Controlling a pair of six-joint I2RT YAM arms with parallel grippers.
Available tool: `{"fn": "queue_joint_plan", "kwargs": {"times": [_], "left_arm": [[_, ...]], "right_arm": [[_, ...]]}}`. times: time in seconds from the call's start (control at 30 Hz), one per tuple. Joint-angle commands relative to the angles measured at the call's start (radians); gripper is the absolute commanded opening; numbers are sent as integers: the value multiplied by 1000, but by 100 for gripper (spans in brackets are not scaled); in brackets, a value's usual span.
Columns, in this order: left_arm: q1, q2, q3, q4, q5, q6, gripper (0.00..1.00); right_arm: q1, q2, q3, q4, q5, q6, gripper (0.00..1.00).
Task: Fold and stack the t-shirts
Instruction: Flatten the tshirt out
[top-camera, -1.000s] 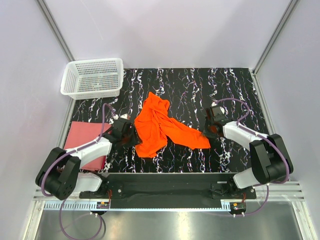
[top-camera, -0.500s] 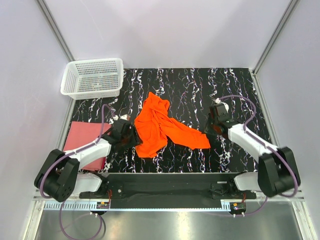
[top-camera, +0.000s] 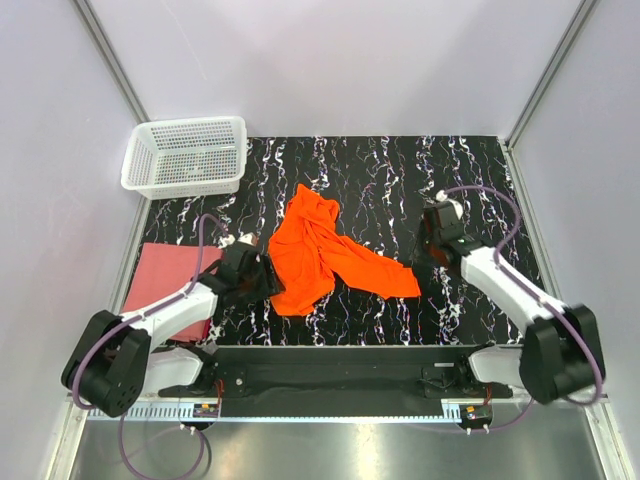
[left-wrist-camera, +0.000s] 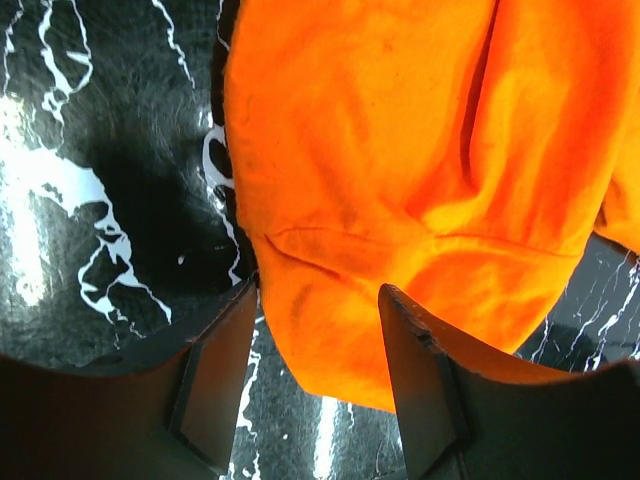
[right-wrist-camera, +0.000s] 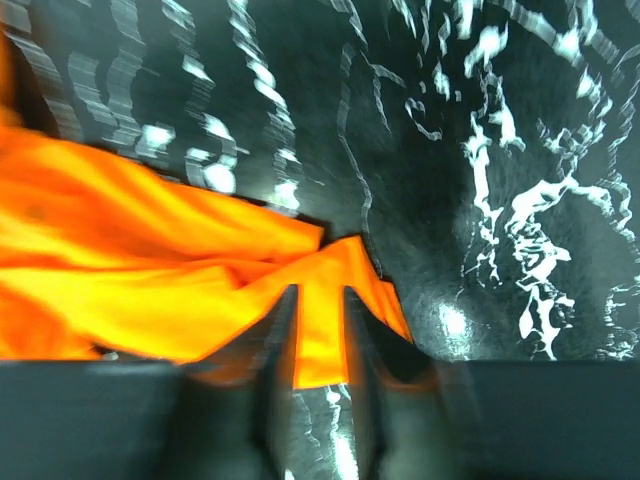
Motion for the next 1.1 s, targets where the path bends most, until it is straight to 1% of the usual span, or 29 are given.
{"fn": "queue_joint_plan", "kwargs": {"times": [0.0,0.07,0.13,0.5,0.73,0.77,0.9,0.93,1.0,1.07], "left_arm": [[4,-36,-9,11,29,6,57],[2,-45,-12,8,30,8,57],[2,-50,-12,6,29,9,57],[2,-35,-17,20,33,9,57],[2,-42,-21,20,30,9,57],[2,-42,-21,20,32,9,57],[2,-39,-23,23,33,6,57],[2,-36,-20,26,35,5,57],[2,-35,-20,26,40,5,57],[2,-36,-20,26,38,5,57]], "right_arm": [[-9,97,46,13,3,13,34],[-10,160,58,27,-7,14,39],[-16,212,66,32,-17,16,40],[-38,324,54,96,-62,11,41],[-39,340,41,93,-119,44,40],[-39,338,32,96,-125,50,39],[-39,332,24,95,-136,60,29],[-39,323,23,93,-119,60,23],[-39,302,21,90,-91,57,18],[-39,285,26,83,-61,41,8]]}}
